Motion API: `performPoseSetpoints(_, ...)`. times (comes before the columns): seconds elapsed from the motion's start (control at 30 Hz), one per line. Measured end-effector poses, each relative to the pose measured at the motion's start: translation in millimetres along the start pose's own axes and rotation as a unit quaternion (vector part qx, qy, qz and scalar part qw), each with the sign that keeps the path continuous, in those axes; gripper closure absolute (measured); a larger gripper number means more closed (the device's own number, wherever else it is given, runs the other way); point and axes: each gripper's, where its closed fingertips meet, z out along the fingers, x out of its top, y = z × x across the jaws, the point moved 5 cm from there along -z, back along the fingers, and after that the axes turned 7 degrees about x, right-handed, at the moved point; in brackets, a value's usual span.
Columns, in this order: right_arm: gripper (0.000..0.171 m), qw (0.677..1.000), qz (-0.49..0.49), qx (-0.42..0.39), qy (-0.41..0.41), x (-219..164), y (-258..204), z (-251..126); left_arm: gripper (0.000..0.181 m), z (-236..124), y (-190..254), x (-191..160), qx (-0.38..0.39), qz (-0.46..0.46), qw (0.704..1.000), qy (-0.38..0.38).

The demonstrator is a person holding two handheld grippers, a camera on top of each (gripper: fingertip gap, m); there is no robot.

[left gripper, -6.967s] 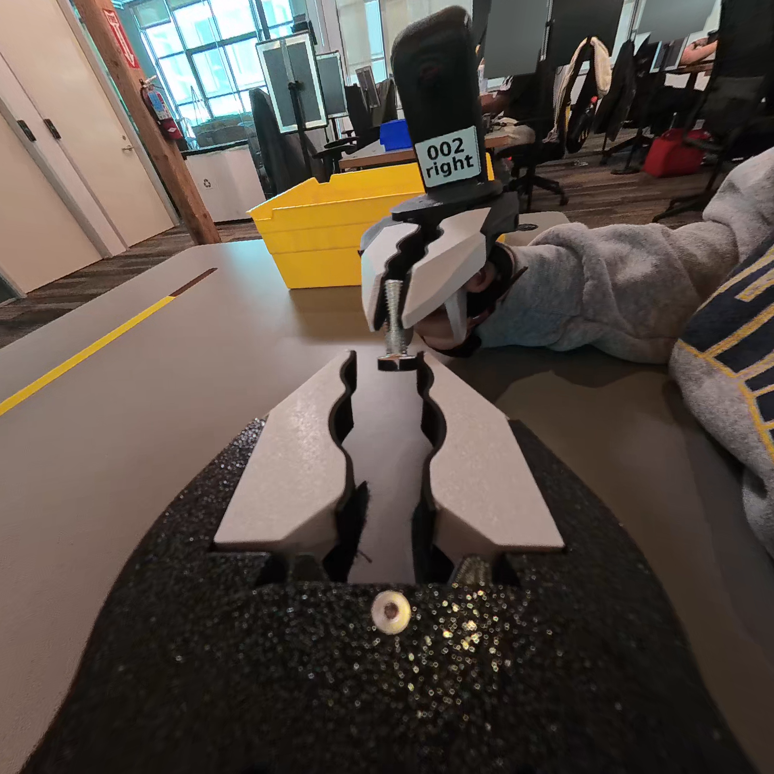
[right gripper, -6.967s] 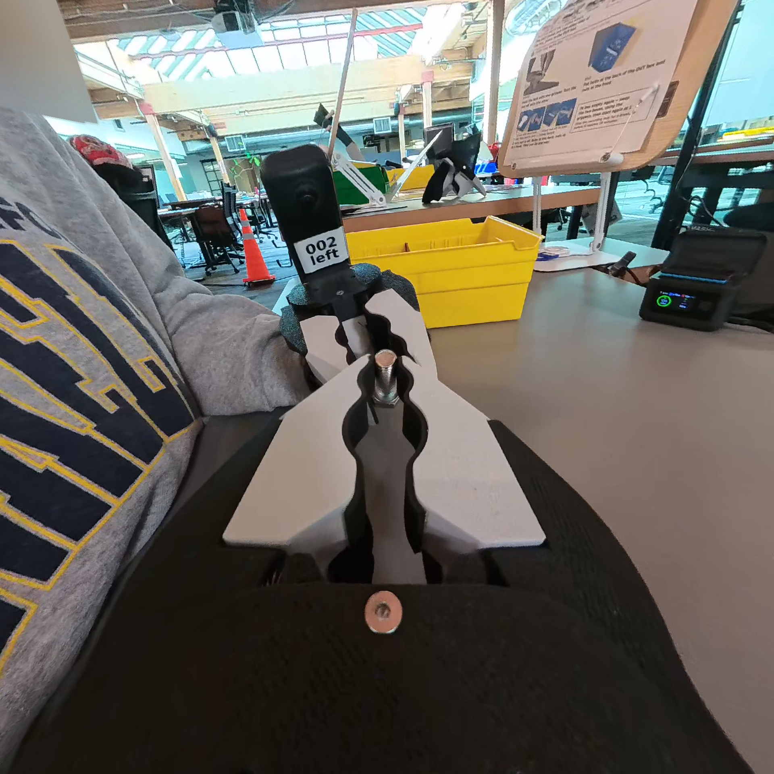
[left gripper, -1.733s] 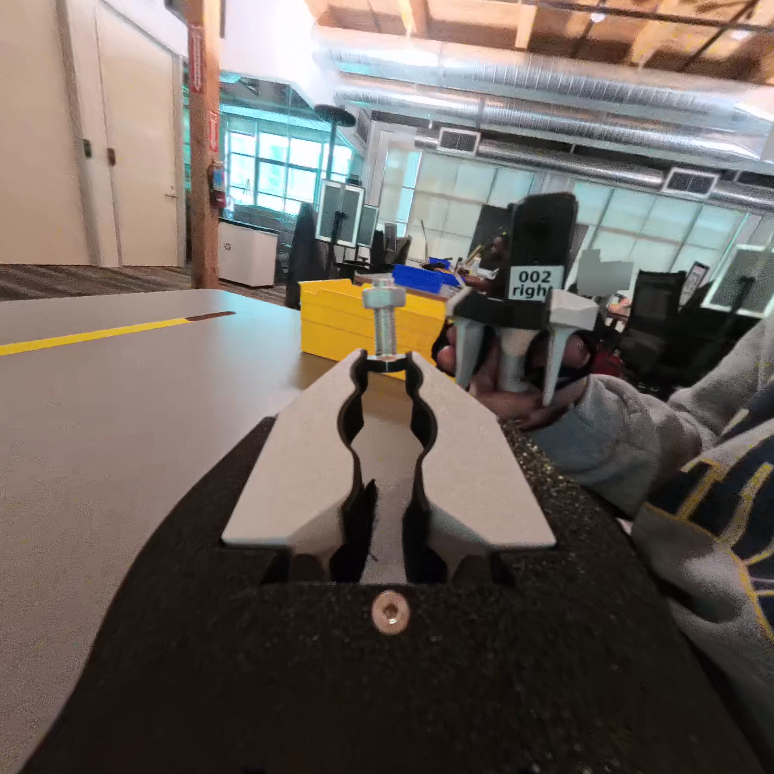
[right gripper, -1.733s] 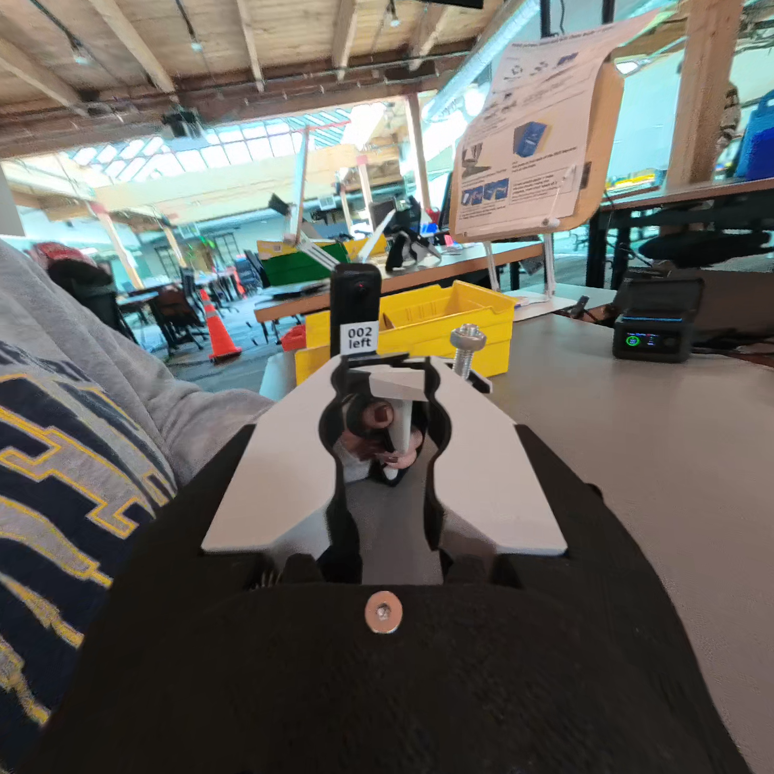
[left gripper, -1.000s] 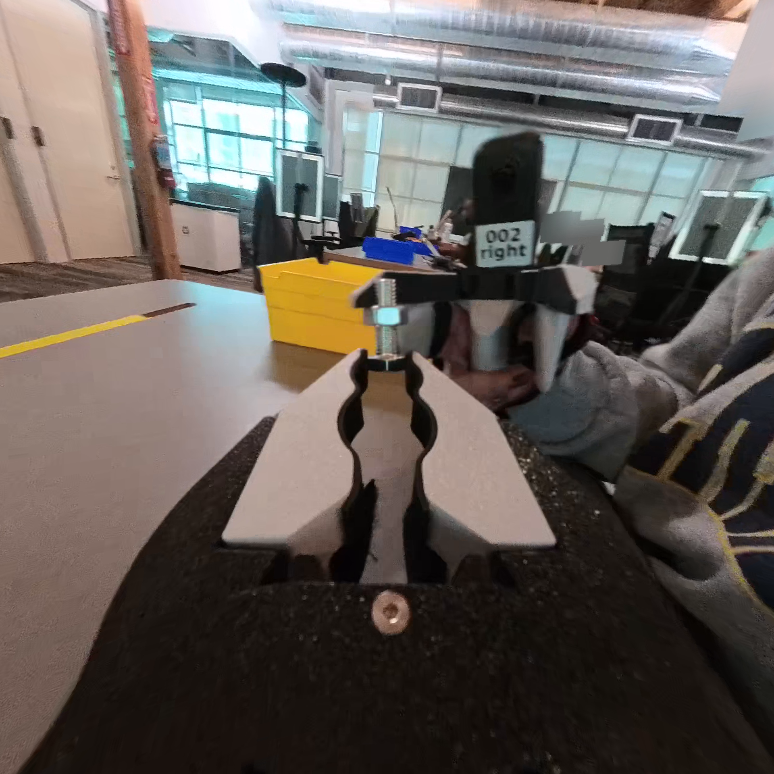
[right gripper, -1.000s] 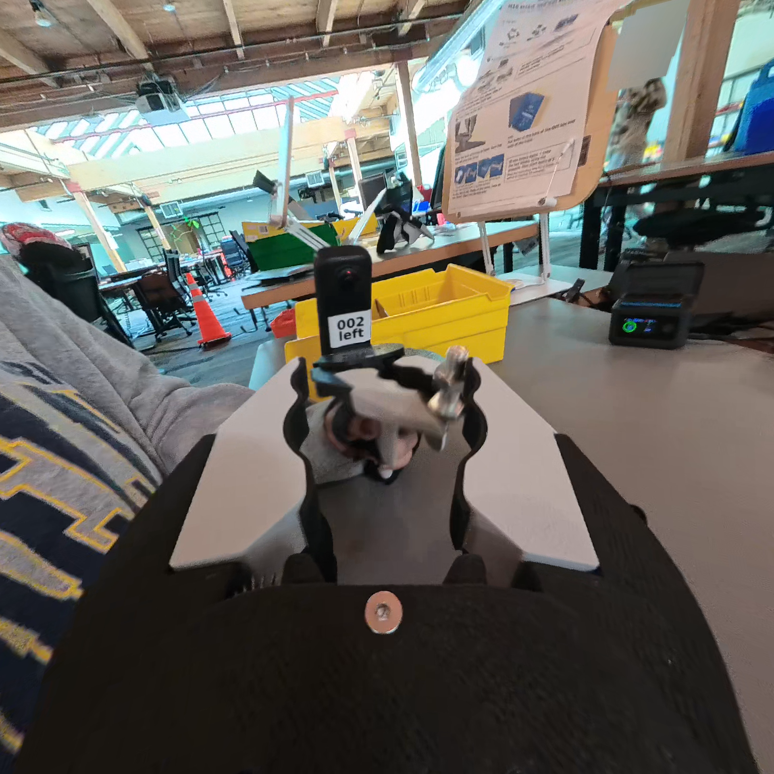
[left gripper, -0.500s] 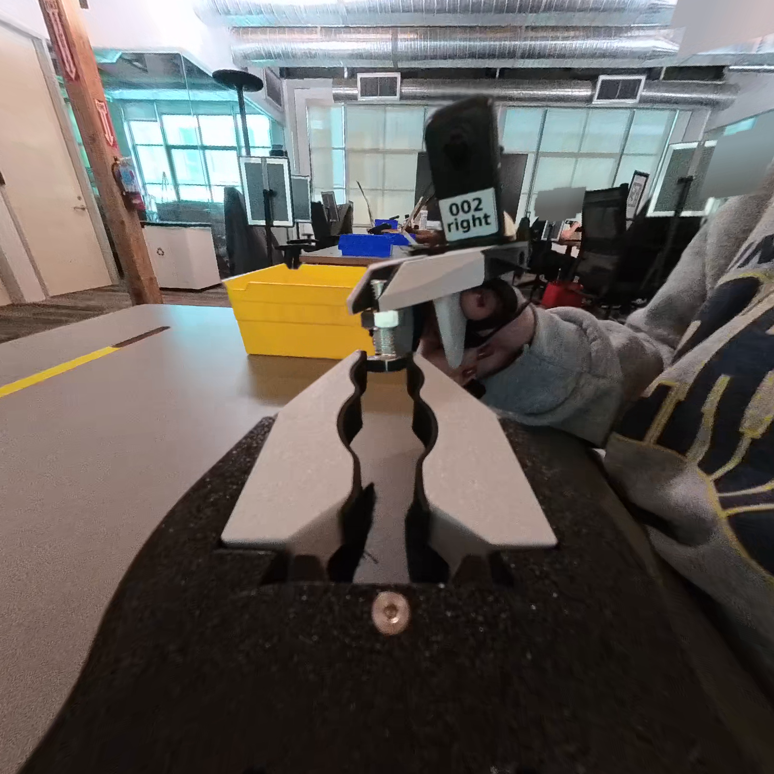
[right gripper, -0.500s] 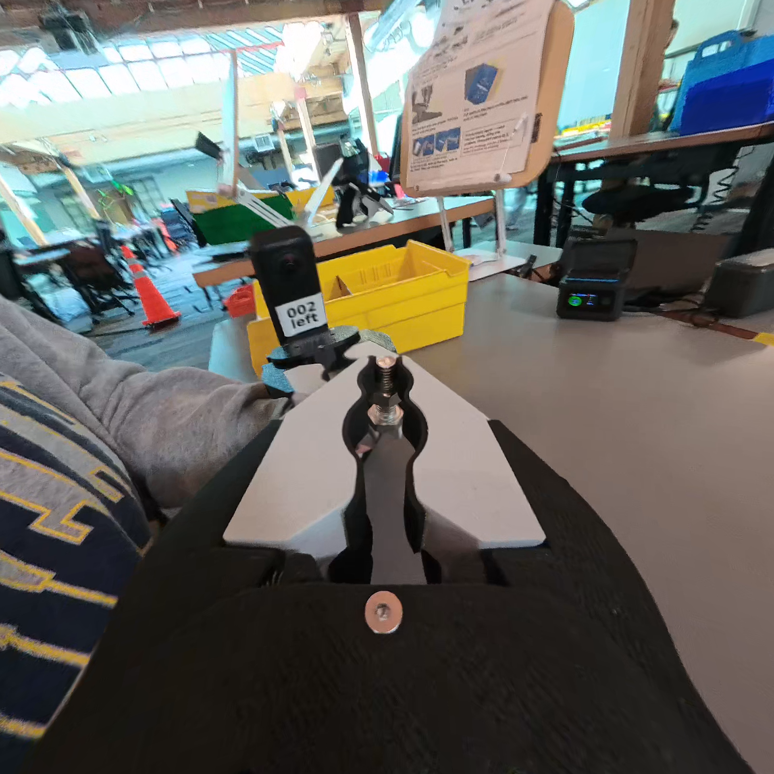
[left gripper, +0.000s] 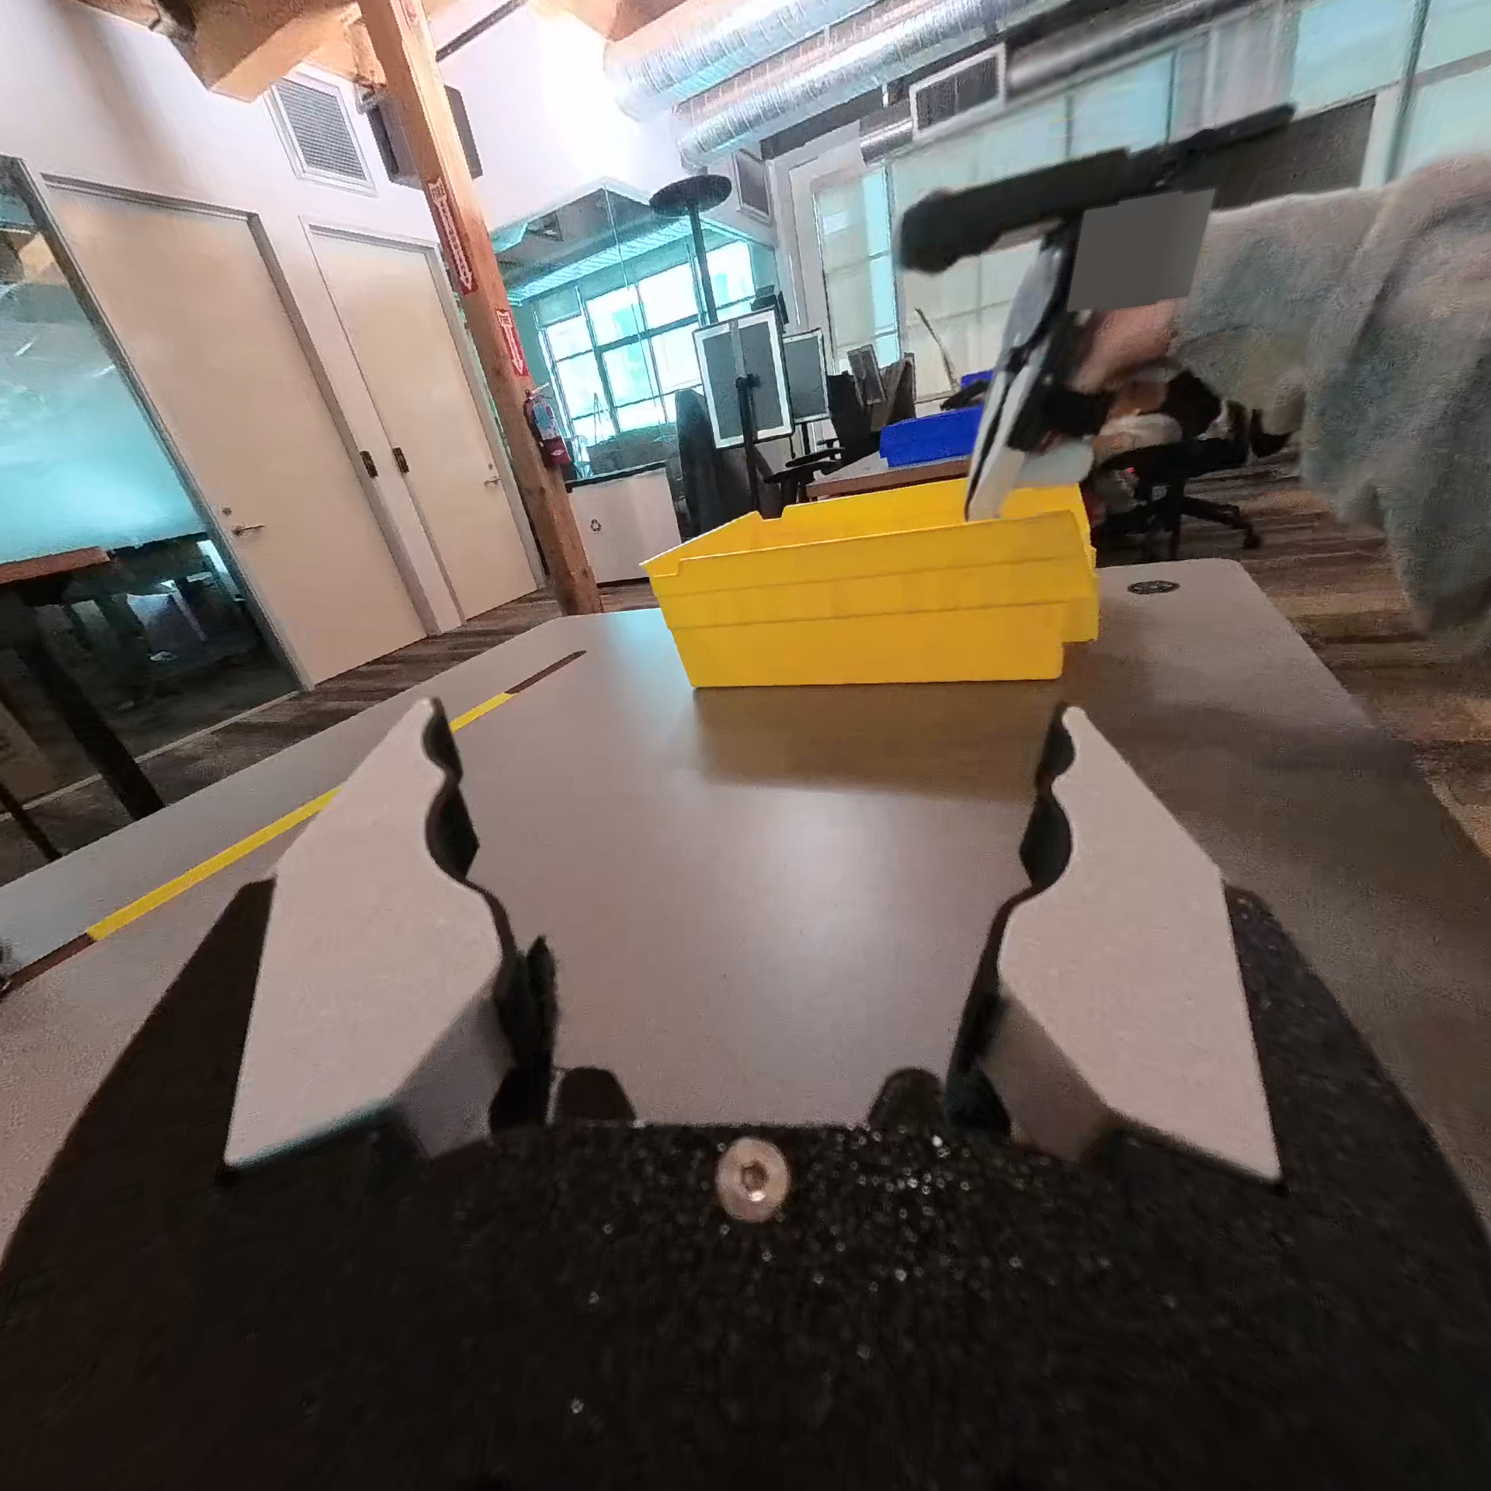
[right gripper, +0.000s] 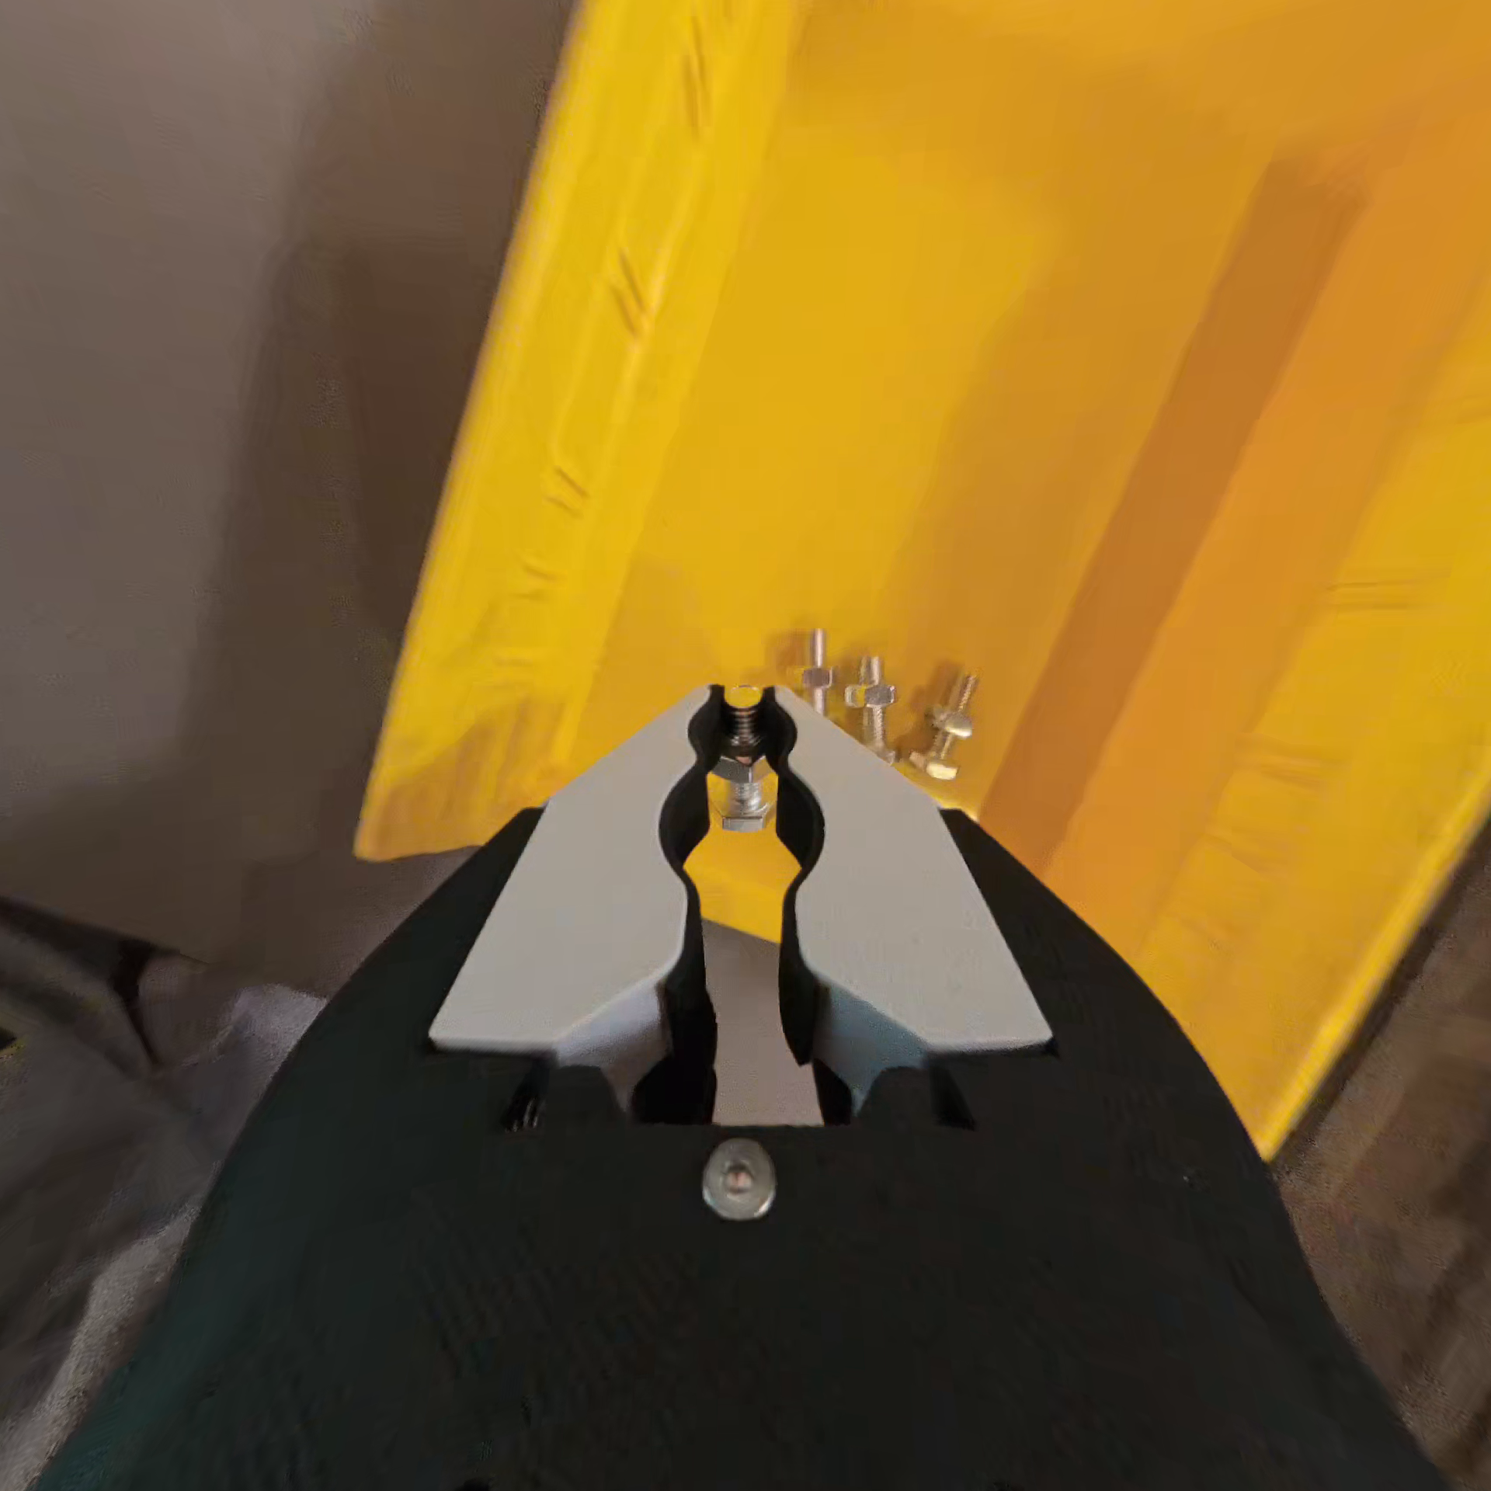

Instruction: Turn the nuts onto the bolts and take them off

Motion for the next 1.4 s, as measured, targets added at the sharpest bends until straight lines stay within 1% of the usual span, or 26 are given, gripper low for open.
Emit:
performPoseSetpoints(0.03,0.163,0.999,0.007,0.021,-0.034,-3,4,12,0.044,0,1,0,0.000,0.000,1.000,0.001)
performPoseSetpoints(0.07,0.163,0.997,0.009,0.043,-0.061,-6,5,22,0.045,0,1,0,0.000,-0.001,1.000,0.002)
performPoseSetpoints(0.13,0.163,0.994,0.011,0.070,-0.086,-7,5,39,0.045,-1,-1,1,0.005,-0.006,1.000,0.003)
performPoseSetpoints(0.17,0.155,0.994,0.012,0.074,-0.086,-6,5,45,0.044,-3,-2,2,0.007,-0.008,1.000,0.003)
performPoseSetpoints(0.2,0.142,0.994,0.013,0.075,-0.080,-5,4,47,0.044,-5,-4,2,0.010,-0.011,1.000,0.004)
performPoseSetpoints(0.23,0.135,0.995,0.015,0.071,-0.061,-3,2,45,0.044,-4,-5,3,0.012,-0.013,1.000,0.005)
performPoseSetpoints(0.3,0.123,0.998,0.032,0.042,0.025,4,0,27,0.044,-6,-8,5,0.019,-0.015,1.000,0.003)
performPoseSetpoints(0.37,0.111,0.986,0.038,-0.002,0.164,10,1,-4,0.044,-13,-11,8,0.032,-0.012,0.999,0.000)
performPoseSetpoints(0.43,0.098,0.950,0.051,-0.069,0.300,2,7,-37,0.047,-21,-14,14,0.049,-0.005,0.999,0.006)
performPoseSetpoints(0.5,0.099,0.900,0.081,-0.151,0.401,-19,22,-61,0.051,-26,-16,22,0.065,-0.001,0.998,0.023)
performPoseSetpoints(0.57,0.100,0.854,0.103,-0.214,0.463,-42,39,-73,0.053,-31,-14,27,0.069,-0.010,0.997,0.024)
performPoseSetpoints(0.6,0.100,0.841,0.111,-0.235,0.475,-53,47,-74,0.055,-34,-11,31,0.067,-0.021,0.997,0.013)
performPoseSetpoints(0.67,0.099,0.834,0.121,-0.267,0.468,-70,63,-71,0.064,-43,-5,43,0.056,-0.033,0.998,-0.011)
performPoseSetpoints(0.7,0.099,0.836,0.121,-0.280,0.457,-76,70,-68,0.067,-52,0,52,0.047,-0.027,0.998,-0.014)
performPoseSetpoints(0.77,0.098,0.846,0.105,-0.291,0.434,-83,82,-59,0.068,-70,3,73,0.058,-0.007,0.998,-0.017)
performPoseSetpoints(0.83,0.096,0.856,0.082,-0.293,0.418,-85,90,-51,0.070,-91,0,93,0.089,0.015,0.995,-0.031)
performPoseSetpoints(0.9,0.095,0.870,0.067,-0.290,0.394,-85,97,-42,0.073,-113,-7,108,0.139,0.036,0.988,-0.049)
performPoseSetpoints(0.97,0.095,0.886,0.057,-0.281,0.364,-84,103,-33,0.082,-137,-20,113,0.206,0.068,0.972,-0.091)
performPoseSetpoints(1.0,0.096,0.893,0.054,-0.277,0.350,-84,105,-29,0.086,-149,-28,112,0.243,0.082,0.959,-0.124)
performPoseSetpoints(1.03,0.099,0.900,0.051,-0.273,0.336,-84,106,-25,0.087,-162,-36,108,0.273,0.092,0.944,-0.164)
performPoseSetpoints(1.1,0.111,0.909,0.048,-0.260,0.322,-82,108,-22,0.084,-188,-53,92,0.326,0.093,0.905,-0.258)
performPoseSetpoints(1.13,0.120,0.912,0.048,-0.255,0.318,-82,108,-22,0.082,-199,-58,81,0.340,0.079,0.886,-0.304)
performPoseSetpoints(1.23,0.141,0.922,0.053,-0.248,0.291,-83,114,-20,0.077,-218,-65,47,0.344,0.022,0.840,-0.418)
performPoseSetpoints(1.3,0.146,0.929,0.062,-0.235,0.279,-82,116,-18,0.074,-224,-69,29,0.345,0.002,0.810,-0.474)
performPoseSetpoints(1.37,0.149,0.934,0.072,-0.216,0.276,-81,117,-17,0.081,-225,-72,17,0.339,-0.017,0.794,-0.505)
performPoseSetpoints(1.4,0.151,0.935,0.077,-0.208,0.276,-81,117,-16,0.088,-225,-73,11,0.334,-0.029,0.786,-0.520)
